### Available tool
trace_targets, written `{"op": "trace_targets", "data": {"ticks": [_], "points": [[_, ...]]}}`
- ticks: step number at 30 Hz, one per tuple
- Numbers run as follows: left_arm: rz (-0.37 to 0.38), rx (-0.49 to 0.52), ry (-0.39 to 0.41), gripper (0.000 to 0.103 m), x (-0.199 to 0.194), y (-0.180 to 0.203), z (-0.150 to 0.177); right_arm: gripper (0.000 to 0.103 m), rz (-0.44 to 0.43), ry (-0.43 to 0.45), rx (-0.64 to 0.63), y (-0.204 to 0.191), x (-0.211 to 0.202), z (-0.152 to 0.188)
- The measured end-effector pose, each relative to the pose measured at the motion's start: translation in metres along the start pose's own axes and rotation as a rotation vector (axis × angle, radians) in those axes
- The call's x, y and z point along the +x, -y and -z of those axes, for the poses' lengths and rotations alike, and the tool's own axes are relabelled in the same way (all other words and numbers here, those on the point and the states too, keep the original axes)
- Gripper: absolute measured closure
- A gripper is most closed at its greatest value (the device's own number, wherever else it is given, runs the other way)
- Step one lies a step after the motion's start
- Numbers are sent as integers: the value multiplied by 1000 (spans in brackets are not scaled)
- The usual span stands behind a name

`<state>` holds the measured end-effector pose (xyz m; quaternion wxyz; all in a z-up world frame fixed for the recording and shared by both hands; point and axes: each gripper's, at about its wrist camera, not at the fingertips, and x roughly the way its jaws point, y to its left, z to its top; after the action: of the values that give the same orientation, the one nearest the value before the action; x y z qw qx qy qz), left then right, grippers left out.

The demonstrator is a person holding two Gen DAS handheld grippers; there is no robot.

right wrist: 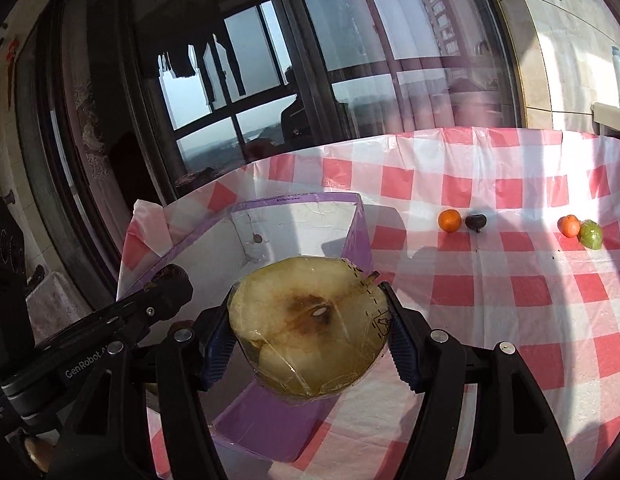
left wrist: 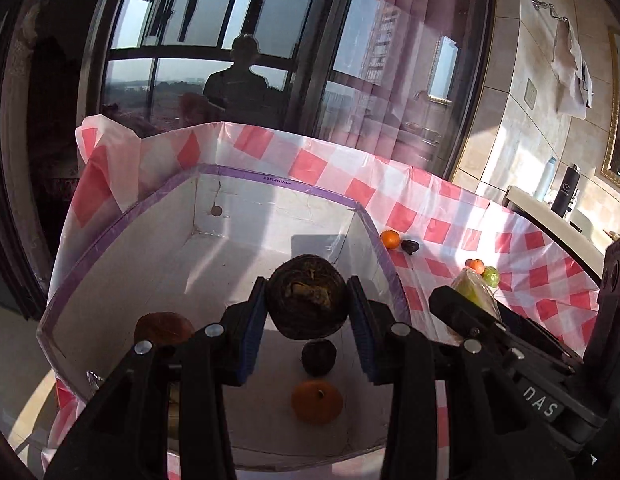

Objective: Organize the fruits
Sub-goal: 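Carry the halved pear and dark fruit over the white box, then open the right tool to drop the halved pear while the left tool drops the dark fruit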

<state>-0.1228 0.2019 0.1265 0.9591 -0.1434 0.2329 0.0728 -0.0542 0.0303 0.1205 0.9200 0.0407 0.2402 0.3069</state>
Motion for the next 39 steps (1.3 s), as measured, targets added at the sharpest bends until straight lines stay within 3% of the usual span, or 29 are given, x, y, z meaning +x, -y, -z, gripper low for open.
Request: {"op": "trace_targets", "data": {"ticks": [5, 11, 13, 17, 22, 32, 35, 37, 39], "points": [[-109, -37, -66, 63, 21, -50, -17, 38, 32, -97, -180, -49, 37, -5], [-120, 5, -181, 63, 45, -69, -17, 38, 69, -294, -367, -83, 81, 21], [-169, 68, -228, 63, 53, -62, -17, 38, 65, -325, -377, -86, 84, 24], [-152, 98, -333, 63, 67, -60, -17, 38, 77, -394, -395, -88, 91, 24], [-154, 110, -414, 60, 76, -59, -13, 36, 86, -411, -397, -90, 91, 25], [-151, 58, -381, 20, 66, -61, -16, 29, 41, -352, -374, -88, 82, 25], [-186, 72, -320, 11, 56, -53, -20, 27, 15, -294, -353, -85, 72, 24], [-190, 73, -242, 7, 43, -42, -25, 17, 34, -210, -356, -82, 57, 20], [-184, 83, -136, 2, 26, -25, -33, 17, 32, -129, -342, -74, 40, 15]]}}
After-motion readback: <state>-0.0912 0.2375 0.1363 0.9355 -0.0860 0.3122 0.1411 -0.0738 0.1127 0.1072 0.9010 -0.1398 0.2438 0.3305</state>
